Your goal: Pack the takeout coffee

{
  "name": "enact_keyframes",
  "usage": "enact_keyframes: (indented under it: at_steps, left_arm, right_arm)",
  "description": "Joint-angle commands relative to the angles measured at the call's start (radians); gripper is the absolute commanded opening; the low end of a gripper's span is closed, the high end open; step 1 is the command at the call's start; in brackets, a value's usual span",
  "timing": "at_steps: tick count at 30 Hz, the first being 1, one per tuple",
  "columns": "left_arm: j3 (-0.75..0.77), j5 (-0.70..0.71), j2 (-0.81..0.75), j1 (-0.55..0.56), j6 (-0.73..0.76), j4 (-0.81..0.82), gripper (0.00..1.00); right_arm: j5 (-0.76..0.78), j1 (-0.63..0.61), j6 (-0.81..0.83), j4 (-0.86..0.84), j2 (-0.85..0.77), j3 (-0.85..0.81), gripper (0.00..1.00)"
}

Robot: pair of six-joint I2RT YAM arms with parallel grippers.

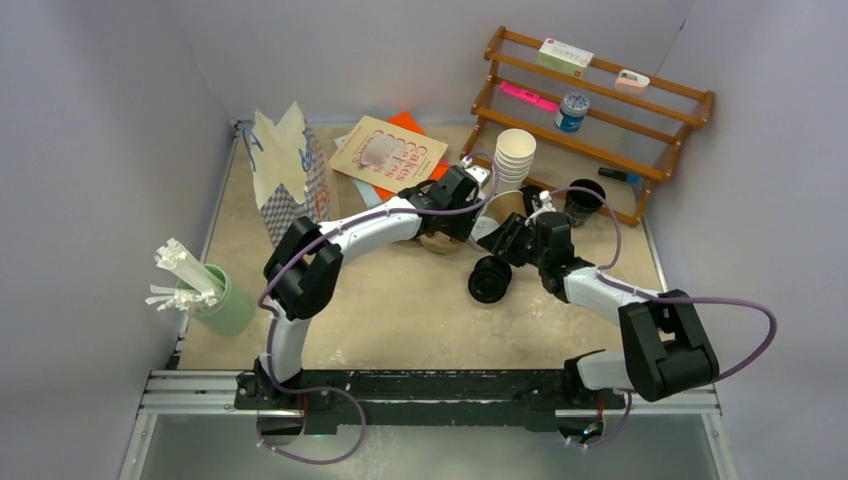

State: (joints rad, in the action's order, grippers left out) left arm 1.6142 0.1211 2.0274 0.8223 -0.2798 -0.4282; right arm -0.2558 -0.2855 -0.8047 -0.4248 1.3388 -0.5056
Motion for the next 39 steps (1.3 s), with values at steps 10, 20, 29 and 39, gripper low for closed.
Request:
enact_keyframes:
  at_steps: [10,20,29,39]
  left_arm:
    - [0.048,-0.064,0.017,-0.003,-0.006,0.021,0.57]
    - [0.053,-0.037,-0.010,-0.012,0.000,0.003,0.23]
    - [0.035,-0.073,-0.088,-0.013,-0.005,0.018,0.23]
    - [-0.047,-0.168,-0.134,-0.050,-0.038,0.080,0.24]
  right_arm:
    - [-0.036,0.001,-0.006,-0.048,0.058,-0.054,0.51]
    - [-0.040,0.003,-0.008,-0.065,0.082,-0.065,0.51]
    - [-0.079,0.001,-0.026,-0.109,0.139,-0.097,0.55]
    - [-0.122,0.002,-0.121,-0.211,0.192,-0.096,0.61]
